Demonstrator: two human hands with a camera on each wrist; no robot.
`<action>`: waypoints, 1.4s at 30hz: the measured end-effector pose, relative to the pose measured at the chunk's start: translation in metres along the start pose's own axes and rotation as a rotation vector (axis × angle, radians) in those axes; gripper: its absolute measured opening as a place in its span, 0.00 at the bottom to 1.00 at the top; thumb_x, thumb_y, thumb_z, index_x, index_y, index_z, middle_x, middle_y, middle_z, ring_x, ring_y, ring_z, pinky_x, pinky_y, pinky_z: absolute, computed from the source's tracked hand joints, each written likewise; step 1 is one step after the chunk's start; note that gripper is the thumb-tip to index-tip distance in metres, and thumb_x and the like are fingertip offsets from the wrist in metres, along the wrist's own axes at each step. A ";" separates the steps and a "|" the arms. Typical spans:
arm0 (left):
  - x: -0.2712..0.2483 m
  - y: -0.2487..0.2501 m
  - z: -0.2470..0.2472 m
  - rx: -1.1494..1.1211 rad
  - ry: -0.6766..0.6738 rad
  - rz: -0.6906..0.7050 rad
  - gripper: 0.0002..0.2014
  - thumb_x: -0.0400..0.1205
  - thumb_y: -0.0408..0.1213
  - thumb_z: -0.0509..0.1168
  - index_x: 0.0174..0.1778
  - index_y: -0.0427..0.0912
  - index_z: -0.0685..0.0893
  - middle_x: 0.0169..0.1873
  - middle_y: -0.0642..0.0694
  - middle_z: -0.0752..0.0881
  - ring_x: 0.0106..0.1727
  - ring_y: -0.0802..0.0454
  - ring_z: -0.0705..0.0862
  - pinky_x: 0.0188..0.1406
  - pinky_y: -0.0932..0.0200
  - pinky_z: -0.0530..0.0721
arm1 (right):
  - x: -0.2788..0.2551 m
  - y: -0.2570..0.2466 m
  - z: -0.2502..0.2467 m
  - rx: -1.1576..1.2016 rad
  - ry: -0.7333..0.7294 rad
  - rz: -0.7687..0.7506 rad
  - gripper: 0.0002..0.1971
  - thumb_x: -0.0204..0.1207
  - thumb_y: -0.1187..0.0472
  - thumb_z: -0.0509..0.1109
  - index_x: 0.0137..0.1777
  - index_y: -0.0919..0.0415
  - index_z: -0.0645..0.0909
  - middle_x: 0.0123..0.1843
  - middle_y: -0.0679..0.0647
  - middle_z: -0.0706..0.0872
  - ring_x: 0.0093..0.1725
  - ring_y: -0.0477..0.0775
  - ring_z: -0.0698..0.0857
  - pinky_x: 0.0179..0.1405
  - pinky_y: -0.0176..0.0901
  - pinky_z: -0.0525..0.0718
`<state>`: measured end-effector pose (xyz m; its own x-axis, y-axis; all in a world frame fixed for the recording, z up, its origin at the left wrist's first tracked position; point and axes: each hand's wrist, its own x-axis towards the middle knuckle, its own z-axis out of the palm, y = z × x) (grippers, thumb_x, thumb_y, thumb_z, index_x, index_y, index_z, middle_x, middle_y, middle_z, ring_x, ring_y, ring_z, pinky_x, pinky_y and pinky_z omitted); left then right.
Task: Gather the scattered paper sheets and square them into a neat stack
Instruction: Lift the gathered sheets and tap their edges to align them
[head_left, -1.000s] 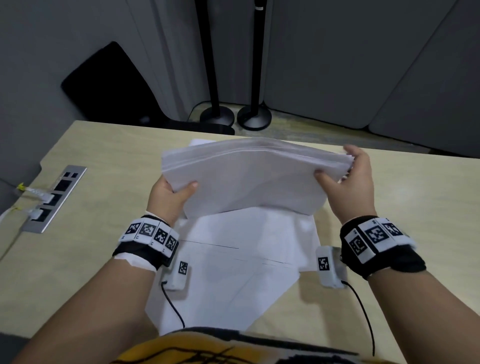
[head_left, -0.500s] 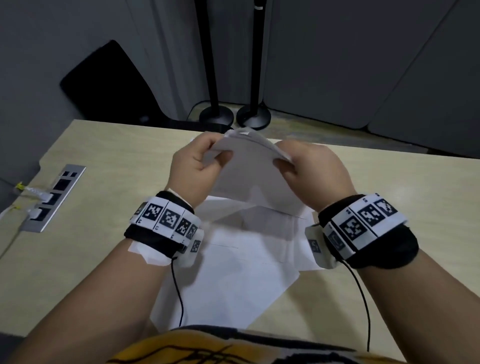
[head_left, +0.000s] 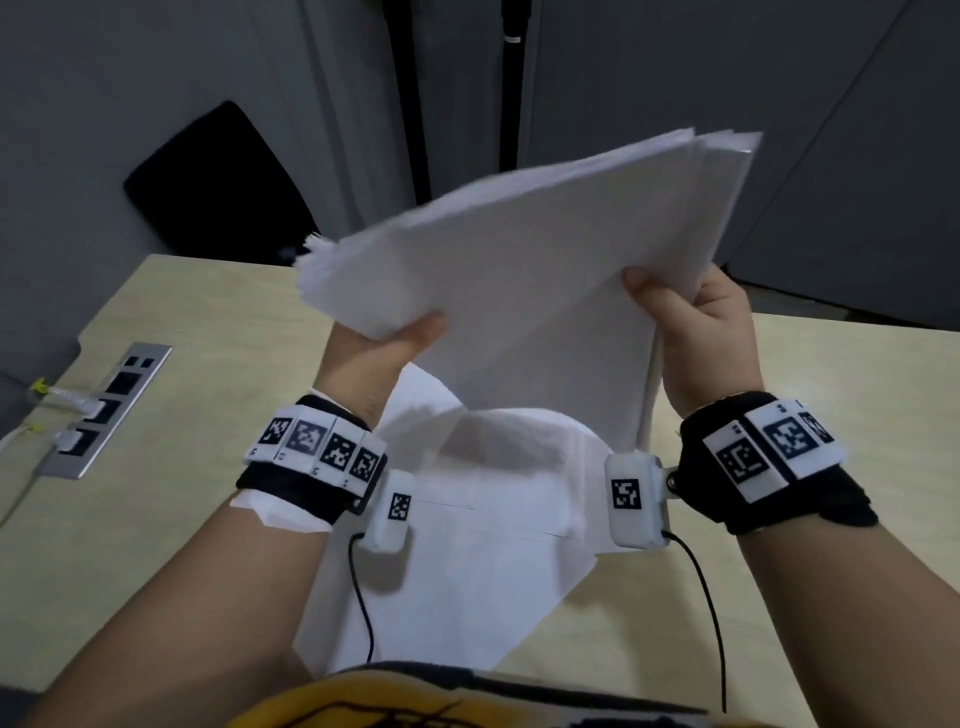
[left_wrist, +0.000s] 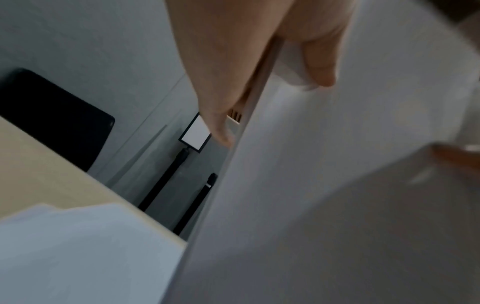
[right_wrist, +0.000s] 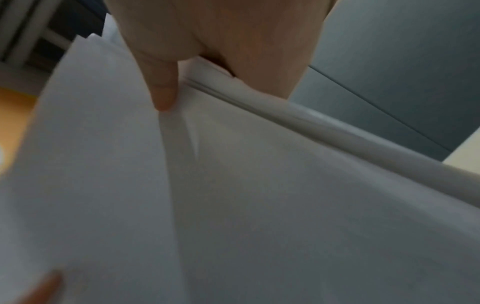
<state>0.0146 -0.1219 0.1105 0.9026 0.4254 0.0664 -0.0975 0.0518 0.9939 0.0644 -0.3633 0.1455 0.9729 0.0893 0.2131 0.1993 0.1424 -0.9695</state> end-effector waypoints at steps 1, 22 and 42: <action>0.003 0.006 0.000 -0.031 -0.014 0.031 0.14 0.72 0.31 0.77 0.51 0.45 0.87 0.43 0.55 0.92 0.48 0.59 0.90 0.50 0.65 0.85 | 0.000 0.000 -0.002 0.066 -0.003 0.026 0.15 0.78 0.72 0.68 0.36 0.53 0.87 0.37 0.46 0.90 0.40 0.48 0.87 0.43 0.41 0.86; 0.002 0.011 -0.006 -0.026 -0.374 0.010 0.14 0.65 0.32 0.77 0.44 0.53 0.93 0.44 0.52 0.93 0.51 0.52 0.90 0.51 0.58 0.87 | -0.013 0.042 -0.029 0.028 0.059 0.153 0.34 0.70 0.50 0.71 0.77 0.53 0.68 0.69 0.47 0.82 0.68 0.47 0.82 0.58 0.42 0.81; -0.004 0.022 0.015 0.061 -0.088 0.096 0.04 0.70 0.39 0.75 0.36 0.54 0.91 0.37 0.56 0.92 0.45 0.55 0.91 0.46 0.56 0.87 | -0.018 0.030 0.001 -0.288 0.053 0.016 0.11 0.83 0.62 0.64 0.60 0.46 0.78 0.51 0.37 0.86 0.51 0.37 0.85 0.50 0.39 0.83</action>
<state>0.0152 -0.1361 0.1334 0.9238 0.3450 0.1659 -0.1615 -0.0417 0.9860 0.0531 -0.3598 0.1131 0.9794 0.0369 0.1985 0.2018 -0.1446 -0.9687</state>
